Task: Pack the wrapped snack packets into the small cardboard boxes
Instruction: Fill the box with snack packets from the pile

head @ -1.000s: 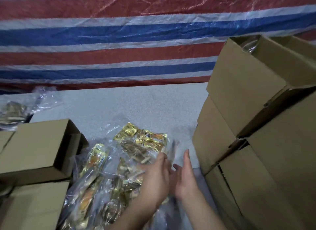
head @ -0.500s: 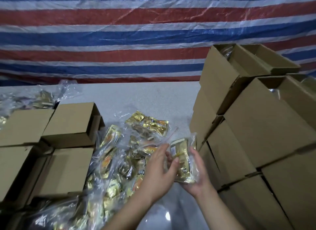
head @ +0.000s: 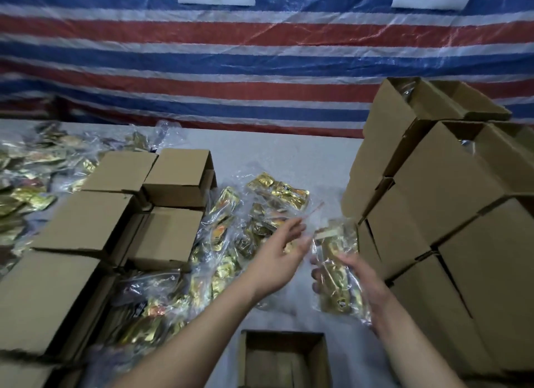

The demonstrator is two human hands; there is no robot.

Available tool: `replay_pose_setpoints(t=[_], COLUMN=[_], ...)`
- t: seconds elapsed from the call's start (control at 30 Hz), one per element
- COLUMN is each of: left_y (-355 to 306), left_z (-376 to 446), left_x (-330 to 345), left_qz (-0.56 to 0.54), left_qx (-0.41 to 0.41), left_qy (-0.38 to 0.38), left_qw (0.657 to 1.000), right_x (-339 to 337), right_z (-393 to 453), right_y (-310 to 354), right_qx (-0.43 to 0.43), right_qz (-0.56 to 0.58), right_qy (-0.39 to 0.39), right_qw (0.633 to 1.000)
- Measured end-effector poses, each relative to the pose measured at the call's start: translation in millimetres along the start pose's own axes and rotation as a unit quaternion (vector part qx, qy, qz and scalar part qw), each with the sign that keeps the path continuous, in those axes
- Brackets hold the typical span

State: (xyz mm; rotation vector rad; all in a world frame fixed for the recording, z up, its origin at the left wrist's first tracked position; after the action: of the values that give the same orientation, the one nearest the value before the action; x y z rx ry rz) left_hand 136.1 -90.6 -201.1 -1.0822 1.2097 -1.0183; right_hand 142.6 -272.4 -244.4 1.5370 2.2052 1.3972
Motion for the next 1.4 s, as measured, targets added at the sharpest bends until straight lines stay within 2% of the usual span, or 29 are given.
replay_pose_setpoints(t=[0.1, 0.2, 0.3, 0.37, 0.5, 0.7, 0.8, 0.93, 1.1, 1.2, 1.27, 1.4], left_y=[42.9, 105.6, 156.6, 172.9, 181.0, 184.5, 188.4, 187.2, 185.0, 183.2, 181.5, 185.1], left_z=[-35.1, -85.1, -129.2, -145.1, -153.5, -156.3, -159.4, -159.1, -158.5, -155.8, -153.9, -155.2], left_x=[-21.3, -26.5, -18.9, -10.7, -5.7, -1.9, -5.5, -2.1, 1.1, 0.5, 2.1, 4.3], left_qz=[0.044, 0.130, 0.197, 0.183, 0.109, 0.086, 0.089, 0.118, 0.116, 0.123, 0.128, 0.150], left_qx=[-0.057, -0.131, -0.185, -0.198, -0.224, -0.205, -0.203, -0.171, -0.165, -0.168, -0.164, -0.160], left_qy=[-0.016, 0.046, 0.113, 0.125, 0.074, 0.046, 0.018, 0.038, 0.032, 0.042, 0.047, 0.048], left_qw=[0.997, 0.982, 0.956, 0.955, 0.966, 0.974, 0.975, 0.977, 0.979, 0.977, 0.977, 0.974], right_x=[21.8, 32.1, 59.8, 71.8, 70.2, 58.0, 59.5, 37.2, 20.6, 20.8, 16.4, 16.3], right_z=[12.0, 8.2, 15.0, 18.8, 32.3, 61.0, 79.1, 97.1, 99.6, 94.8, 90.7, 81.5], right_y=[19.1, 0.1, -16.6, -33.5, -75.3, -122.7, -148.0, -185.0, -202.8, -183.8, -169.8, -194.5], right_qx=[-0.001, -0.002, 0.021, 0.032, 0.098, 0.188, 0.187, 0.215, 0.217, 0.172, 0.164, 0.293], right_qz=[-0.094, -0.264, -0.476, -0.566, -0.642, -0.686, -0.698, -0.699, -0.640, -0.636, -0.643, -0.663], right_qy=[-0.035, -0.010, 0.038, 0.079, 0.135, 0.151, 0.142, 0.102, 0.052, 0.033, 0.011, 0.068], right_qw=[0.995, 0.964, 0.879, 0.820, 0.749, 0.686, 0.676, 0.674, 0.735, 0.752, 0.748, 0.686])
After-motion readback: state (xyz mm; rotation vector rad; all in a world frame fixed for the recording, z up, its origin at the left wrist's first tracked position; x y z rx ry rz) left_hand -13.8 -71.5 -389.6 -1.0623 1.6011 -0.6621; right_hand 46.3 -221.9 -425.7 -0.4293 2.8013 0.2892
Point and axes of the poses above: each hand's wrist, its own z-axis towards the middle knuckle, its own x-axis out of the palm, y = z × x, the point moved 7 cm from there along z, towards the middle knuckle, and after that the axes turned 8 degrees about x, right-handed, at the moved point
